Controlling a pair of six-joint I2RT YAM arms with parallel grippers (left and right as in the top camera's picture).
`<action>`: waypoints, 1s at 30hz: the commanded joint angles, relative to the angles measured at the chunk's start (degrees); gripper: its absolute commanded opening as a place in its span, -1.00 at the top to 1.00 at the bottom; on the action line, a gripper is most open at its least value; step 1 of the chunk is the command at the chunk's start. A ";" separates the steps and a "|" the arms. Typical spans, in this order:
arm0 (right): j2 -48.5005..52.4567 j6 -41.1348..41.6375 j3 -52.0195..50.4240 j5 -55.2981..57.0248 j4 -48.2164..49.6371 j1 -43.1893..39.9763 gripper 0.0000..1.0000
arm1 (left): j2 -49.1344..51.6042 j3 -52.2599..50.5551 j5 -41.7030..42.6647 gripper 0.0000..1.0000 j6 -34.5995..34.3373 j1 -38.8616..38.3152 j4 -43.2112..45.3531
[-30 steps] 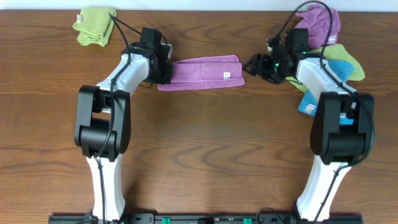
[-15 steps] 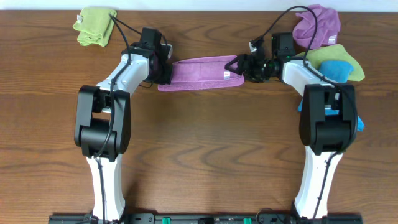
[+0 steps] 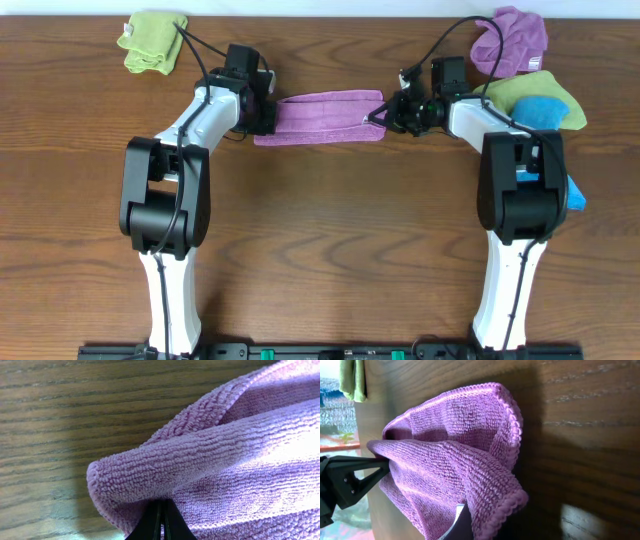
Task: Fold the cloth
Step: 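Fold the strip's right end leftward onto the left half with the right gripper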
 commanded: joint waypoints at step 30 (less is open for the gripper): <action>-16.22 -7.58 1.60 23.78 -12.39 16.81 0.97 | 2.97 -2.43 17.51 0.88 -10.40 -6.97 3.61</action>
